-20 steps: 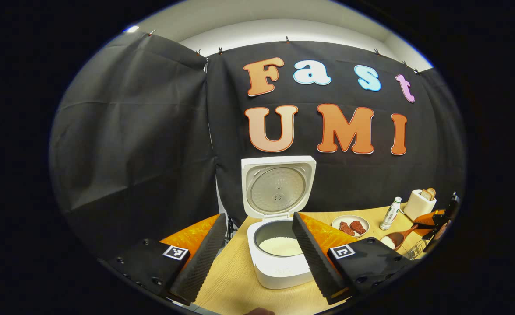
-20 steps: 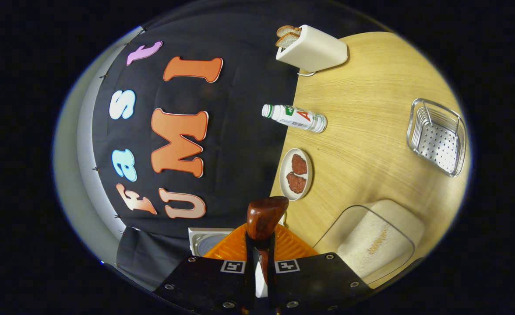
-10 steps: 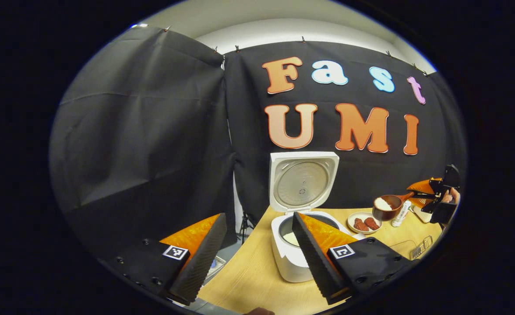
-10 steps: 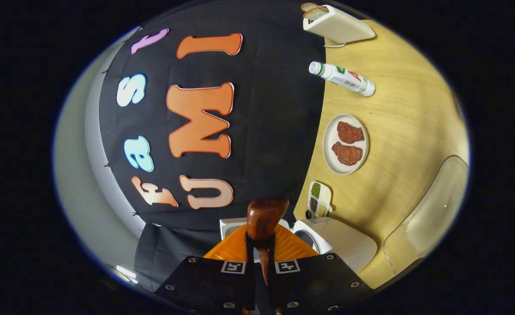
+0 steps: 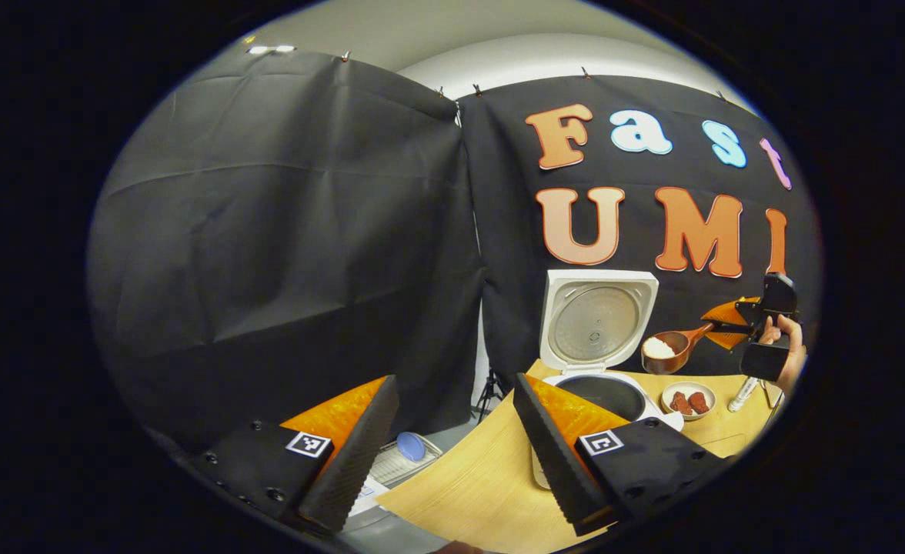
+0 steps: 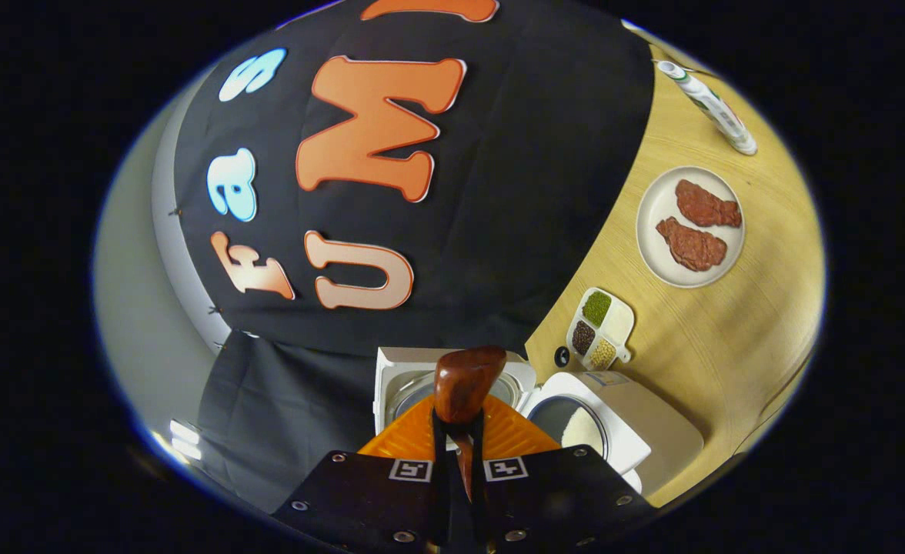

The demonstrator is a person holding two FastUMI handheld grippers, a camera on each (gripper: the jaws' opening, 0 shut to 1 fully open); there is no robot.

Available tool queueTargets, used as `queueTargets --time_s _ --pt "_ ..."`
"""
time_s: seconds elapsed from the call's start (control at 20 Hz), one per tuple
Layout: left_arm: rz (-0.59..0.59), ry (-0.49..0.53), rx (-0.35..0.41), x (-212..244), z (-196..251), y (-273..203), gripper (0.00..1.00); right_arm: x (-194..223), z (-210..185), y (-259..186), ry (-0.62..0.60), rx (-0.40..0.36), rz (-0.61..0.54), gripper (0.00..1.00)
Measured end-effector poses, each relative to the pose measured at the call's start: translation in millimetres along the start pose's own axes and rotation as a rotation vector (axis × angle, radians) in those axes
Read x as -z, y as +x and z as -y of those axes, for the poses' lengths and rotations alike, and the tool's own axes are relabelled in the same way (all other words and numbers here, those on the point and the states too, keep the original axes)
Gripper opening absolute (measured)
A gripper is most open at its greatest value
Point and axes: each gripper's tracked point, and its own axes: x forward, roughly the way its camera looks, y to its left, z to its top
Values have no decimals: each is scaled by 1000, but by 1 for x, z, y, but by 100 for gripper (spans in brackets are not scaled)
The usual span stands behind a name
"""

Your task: Close the left gripper, press the button to open the rice cooker; take a wooden spoon from the chopstick holder with the right hand, scoop a spoonful of rice and pour it into the rice cooker, then put the wooden spoon back into the chopstick holder.

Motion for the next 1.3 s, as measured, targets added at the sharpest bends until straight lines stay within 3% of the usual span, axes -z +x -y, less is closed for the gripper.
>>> queueTargets --time_s 0.25,0.75,1.0,1.3 --pt "-17 4 -59 5 -5 -15 100 -2 -27 36 -190 4 9 10" --pt "-50 21 -146 18 -22 -31 100 19 -13 70 -623 71 13 10" --pt "-61 45 -159 23 -23 -31 100 37 -22 71 -789 47 7 10" --pt "-54 58 -141 22 -21 -30 100 56 -47 65 -1041 -35 7 10"
